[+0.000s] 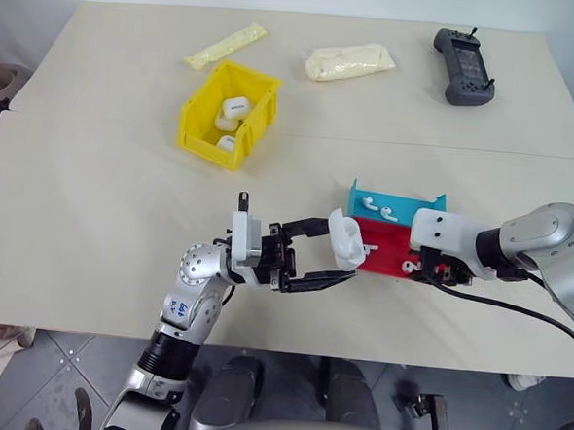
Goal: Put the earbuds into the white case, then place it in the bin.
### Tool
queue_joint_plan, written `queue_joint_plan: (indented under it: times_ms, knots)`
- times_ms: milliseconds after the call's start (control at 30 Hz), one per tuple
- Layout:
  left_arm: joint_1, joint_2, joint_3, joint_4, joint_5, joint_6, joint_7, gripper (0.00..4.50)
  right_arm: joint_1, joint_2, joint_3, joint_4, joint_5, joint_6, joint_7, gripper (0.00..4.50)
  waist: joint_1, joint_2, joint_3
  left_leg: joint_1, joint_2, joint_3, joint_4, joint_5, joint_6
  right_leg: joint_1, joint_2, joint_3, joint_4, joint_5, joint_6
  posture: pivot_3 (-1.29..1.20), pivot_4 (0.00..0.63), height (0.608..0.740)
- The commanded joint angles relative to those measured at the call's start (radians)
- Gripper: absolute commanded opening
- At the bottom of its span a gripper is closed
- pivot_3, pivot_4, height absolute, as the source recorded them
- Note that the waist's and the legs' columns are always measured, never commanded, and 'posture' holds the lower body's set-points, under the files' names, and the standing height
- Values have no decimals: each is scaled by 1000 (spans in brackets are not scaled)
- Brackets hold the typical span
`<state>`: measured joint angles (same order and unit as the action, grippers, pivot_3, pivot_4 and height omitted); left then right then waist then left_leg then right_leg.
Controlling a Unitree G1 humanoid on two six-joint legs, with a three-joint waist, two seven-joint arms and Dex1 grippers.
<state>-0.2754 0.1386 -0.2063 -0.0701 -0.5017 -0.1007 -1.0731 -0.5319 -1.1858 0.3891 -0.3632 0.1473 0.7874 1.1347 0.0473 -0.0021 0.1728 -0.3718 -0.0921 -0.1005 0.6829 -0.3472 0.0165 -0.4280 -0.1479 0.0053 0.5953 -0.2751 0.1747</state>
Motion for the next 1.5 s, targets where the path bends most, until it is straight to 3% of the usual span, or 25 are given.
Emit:
queue_joint_plan:
  times_ms: [33, 333, 433, 533, 667, 767, 1000, 1133, 1333, 1500]
  knots:
    - [1, 3, -4, -48, -6, -4, 0, 2712, -4, 12, -5, 0, -29, -17, 13, 2194, 0, 0, 0, 0, 0, 0, 0, 0, 0, 0, 0, 0, 0, 0, 0, 0, 150, 740]
    - [-7, 4, -1, -39, -4, -9, -2, 2712, 5, 36, -4, 0, -60, -12, 34, 2194, -1, 0, 0, 0, 0, 0, 0, 0, 0, 0, 0, 0, 0, 0, 0, 0, 150, 740]
    - [-7, 3, -1, -38, -3, -11, 0, 2712, 7, 40, -1, 2, -69, -14, 41, 1600, -1, 0, 0, 0, 0, 0, 0, 0, 0, 0, 0, 0, 0, 0, 0, 0, 150, 740]
    - [-4, 2, -1, -38, -2, -12, 2, 2712, 7, 44, 0, 7, -78, -19, 44, 607, -1, 0, 0, 0, 0, 0, 0, 0, 0, 0, 0, 0, 0, 0, 0, 0, 150, 740]
    - [2, 14, 6, -30, -7, -20, -16, 2712, 17, 52, -21, -14, -70, -5, 42, 494, -2, 0, 0, 0, 0, 0, 0, 0, 0, 0, 0, 0, 0, 0, 0, 0, 150, 740]
    - [-15, 17, 12, -12, -15, -21, -32, 2712, 45, 38, -92, -34, -37, 3, 37, 494, -1, 0, 0, 0, 0, 0, 0, 0, 0, 0, 0, 0, 0, 0, 0, 0, 150, 740]
    - [-84, 8, 39, 41, -19, -41, -55, 2712, 183, 131, -477, -67, 174, 70, -18, 494, 6, 0, 0, 0, 0, 0, 0, 0, 0, 1, 0, 0, 0, 0, 0, 0, 150, 740]
    - [-109, 10, 19, 57, -29, -1, -86, 2712, 280, 428, -776, -118, 445, -11, -89, 494, 5, -2, -1, 0, 1, -1, 0, 0, 0, 1, 1, -1, 0, 0, 0, 0, 150, 740]
    - [-127, 0, 29, 76, -42, 28, -106, 2712, 361, 681, -868, -223, 625, -110, -240, 494, -2, -1, -1, 2, 0, 0, 0, 0, -1, 1, 1, 1, 3, 1, 0, 0, 150, 740]
    - [-153, -4, 50, 89, -57, 63, -108, 2712, 407, 765, -834, -308, 752, -124, -356, 494, -4, -1, -1, 2, 1, -1, 0, 1, -1, 1, 1, 0, 5, 1, 0, 0, 150, 740]
